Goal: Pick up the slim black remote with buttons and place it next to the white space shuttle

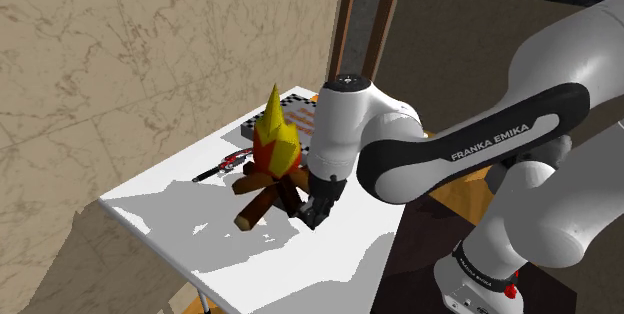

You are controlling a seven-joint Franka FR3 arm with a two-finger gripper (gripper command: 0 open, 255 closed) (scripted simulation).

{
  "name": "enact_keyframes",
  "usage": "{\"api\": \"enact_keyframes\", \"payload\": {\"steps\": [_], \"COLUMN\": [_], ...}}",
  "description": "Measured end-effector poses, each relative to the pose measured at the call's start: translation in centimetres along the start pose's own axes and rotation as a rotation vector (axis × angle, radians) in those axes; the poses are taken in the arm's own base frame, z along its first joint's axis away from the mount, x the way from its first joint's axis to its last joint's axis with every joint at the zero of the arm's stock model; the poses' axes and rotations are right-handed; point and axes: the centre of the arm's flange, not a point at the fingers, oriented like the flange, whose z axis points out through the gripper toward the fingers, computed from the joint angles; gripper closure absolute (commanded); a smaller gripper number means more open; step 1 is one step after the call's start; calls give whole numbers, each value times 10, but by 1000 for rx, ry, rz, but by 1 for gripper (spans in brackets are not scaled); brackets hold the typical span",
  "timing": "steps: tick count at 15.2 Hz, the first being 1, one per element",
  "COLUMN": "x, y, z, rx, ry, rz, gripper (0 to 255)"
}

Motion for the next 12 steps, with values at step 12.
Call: {"api": "enact_keyframes", "payload": {"steps": [12], "x": [1], "y": [2], "z": [-63], "rx": [-1], "ry": [-2], "rz": [1], "gripper": [255]}}
